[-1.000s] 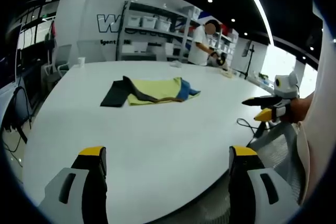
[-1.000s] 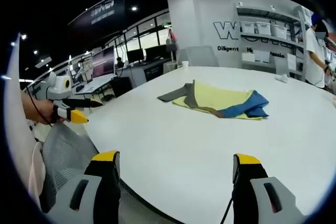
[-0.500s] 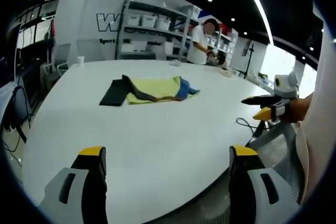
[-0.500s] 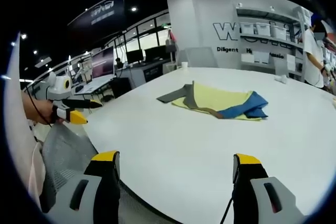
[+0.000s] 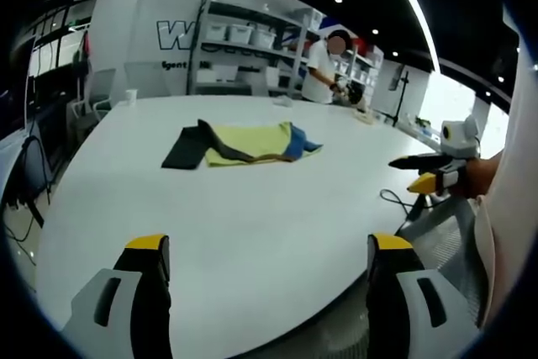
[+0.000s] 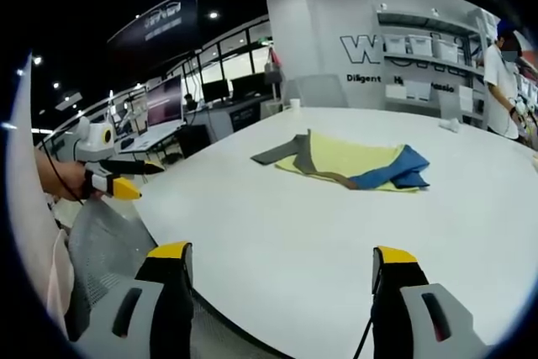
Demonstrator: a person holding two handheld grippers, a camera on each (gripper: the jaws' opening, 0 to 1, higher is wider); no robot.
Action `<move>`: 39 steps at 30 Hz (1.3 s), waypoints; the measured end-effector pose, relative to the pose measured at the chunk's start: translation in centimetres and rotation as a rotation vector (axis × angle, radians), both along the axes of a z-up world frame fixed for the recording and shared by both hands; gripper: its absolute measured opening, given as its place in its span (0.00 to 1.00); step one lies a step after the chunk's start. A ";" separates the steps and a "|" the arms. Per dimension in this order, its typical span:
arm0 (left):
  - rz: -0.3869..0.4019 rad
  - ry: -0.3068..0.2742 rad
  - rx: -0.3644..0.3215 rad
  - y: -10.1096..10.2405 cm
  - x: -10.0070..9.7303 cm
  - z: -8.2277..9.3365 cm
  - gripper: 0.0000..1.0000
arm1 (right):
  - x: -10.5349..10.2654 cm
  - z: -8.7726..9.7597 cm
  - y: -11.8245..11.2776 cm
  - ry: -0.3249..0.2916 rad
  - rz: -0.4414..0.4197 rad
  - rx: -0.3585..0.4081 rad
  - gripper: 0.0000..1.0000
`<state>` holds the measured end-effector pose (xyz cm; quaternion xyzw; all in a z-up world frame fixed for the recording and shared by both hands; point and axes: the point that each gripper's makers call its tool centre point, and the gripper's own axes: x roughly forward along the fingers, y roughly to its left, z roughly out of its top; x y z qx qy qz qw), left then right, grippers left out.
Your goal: Fold the garment on the visible template until the final outline fits inside the template.
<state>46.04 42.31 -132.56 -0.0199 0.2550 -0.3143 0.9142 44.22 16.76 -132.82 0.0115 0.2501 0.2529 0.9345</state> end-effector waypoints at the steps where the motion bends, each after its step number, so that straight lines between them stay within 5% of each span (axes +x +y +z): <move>1: 0.000 0.000 0.000 0.0 0.0 0.0 0.94 | 0.0 0.0 0.0 0.000 -0.001 0.001 0.86; 39: -0.008 0.006 0.006 -0.1 -0.2 -0.2 0.91 | 0.0 -0.1 -0.4 -0.005 -0.011 -0.006 0.83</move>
